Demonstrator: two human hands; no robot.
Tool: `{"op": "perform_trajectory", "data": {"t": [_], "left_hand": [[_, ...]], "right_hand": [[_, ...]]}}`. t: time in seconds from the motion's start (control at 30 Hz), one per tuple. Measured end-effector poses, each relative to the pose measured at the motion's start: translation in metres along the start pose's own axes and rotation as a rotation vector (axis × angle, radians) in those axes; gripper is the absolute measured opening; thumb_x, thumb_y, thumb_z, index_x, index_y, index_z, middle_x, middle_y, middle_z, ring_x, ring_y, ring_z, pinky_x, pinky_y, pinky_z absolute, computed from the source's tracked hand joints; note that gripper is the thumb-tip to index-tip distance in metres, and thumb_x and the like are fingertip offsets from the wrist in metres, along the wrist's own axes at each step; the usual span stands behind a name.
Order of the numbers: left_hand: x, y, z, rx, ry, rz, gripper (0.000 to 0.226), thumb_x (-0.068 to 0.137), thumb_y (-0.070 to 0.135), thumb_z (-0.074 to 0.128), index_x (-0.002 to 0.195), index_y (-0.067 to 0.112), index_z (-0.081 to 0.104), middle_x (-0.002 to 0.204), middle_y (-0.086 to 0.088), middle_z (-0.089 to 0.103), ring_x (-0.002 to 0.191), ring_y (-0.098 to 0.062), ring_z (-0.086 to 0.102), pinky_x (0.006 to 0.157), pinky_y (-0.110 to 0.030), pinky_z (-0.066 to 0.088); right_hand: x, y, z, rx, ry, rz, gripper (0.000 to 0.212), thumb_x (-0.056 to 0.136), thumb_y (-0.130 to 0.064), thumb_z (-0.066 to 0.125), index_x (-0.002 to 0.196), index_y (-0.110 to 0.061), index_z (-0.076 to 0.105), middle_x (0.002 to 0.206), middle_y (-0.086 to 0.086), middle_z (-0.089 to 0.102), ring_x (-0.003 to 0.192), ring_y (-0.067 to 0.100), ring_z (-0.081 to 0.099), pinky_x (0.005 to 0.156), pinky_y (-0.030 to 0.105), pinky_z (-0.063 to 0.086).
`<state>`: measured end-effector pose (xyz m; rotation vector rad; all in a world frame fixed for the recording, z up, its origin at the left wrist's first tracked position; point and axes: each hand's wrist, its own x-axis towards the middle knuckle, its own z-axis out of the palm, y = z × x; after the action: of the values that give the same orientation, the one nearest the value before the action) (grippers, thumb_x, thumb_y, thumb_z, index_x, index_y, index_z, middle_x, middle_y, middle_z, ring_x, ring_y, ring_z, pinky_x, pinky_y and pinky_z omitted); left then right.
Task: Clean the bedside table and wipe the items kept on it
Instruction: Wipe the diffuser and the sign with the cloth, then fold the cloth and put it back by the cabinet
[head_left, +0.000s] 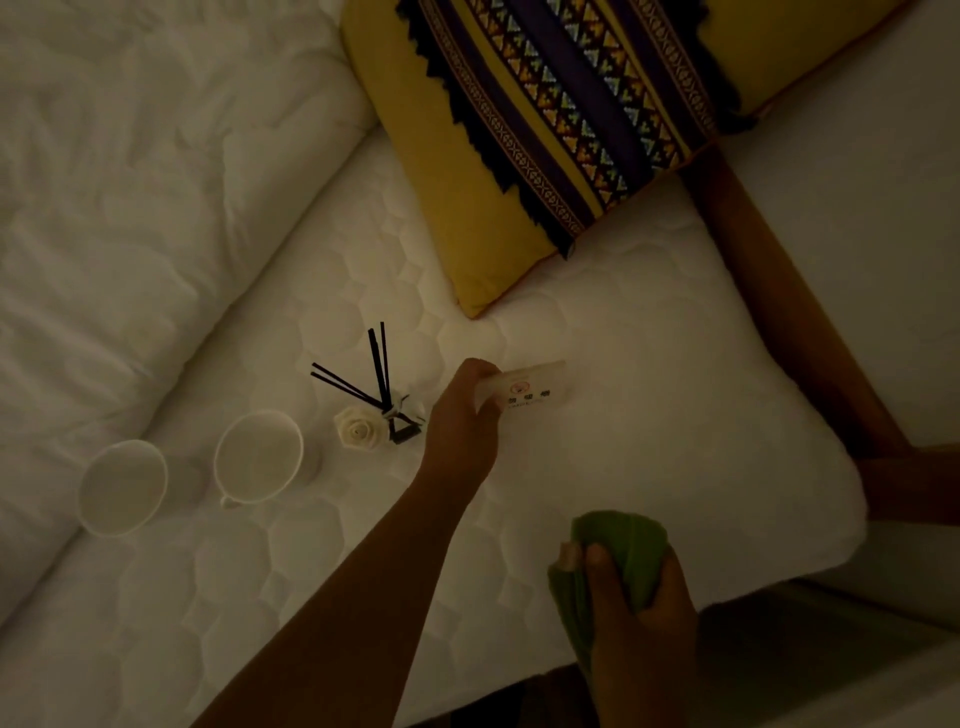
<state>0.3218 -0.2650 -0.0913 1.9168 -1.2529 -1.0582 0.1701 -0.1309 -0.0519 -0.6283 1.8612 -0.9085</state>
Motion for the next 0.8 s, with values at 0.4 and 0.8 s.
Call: {"op": "perform_trajectory", "data": {"t": [0.4,0.8], "left_hand": [[-0.057,0.022,-0.012,-0.102,0.039,-0.190,0.060,0.090,0.011,0.061,0.142,0.026,0.034,0.142,-0.001,0.043,0.126,-0.016,0.044,0.101,-0.032,0.043],[-0.200,0.111,-0.169,-1.133,0.000,-0.707,0.041,0.099,0.033,0.043,0.097,0.005,0.072,0.099,-0.021,0.070,0.094,-0.031,0.067,0.089,-0.044,0.052]], "right_hand": [[-0.011,-0.051,0.005,-0.081,-0.191,-0.110,0.037,0.075,-0.051,0.062,0.105,-0.030,0.058,0.096,-0.010,0.064,0.091,0.008,0.062,0.074,0.019,0.045],[-0.142,-0.169,0.022,-0.299,-0.886,-0.338,0.036,0.076,-0.044,0.068,0.111,-0.041,0.061,0.099,-0.015,0.070,0.094,0.000,0.066,0.078,0.017,0.051]]}}
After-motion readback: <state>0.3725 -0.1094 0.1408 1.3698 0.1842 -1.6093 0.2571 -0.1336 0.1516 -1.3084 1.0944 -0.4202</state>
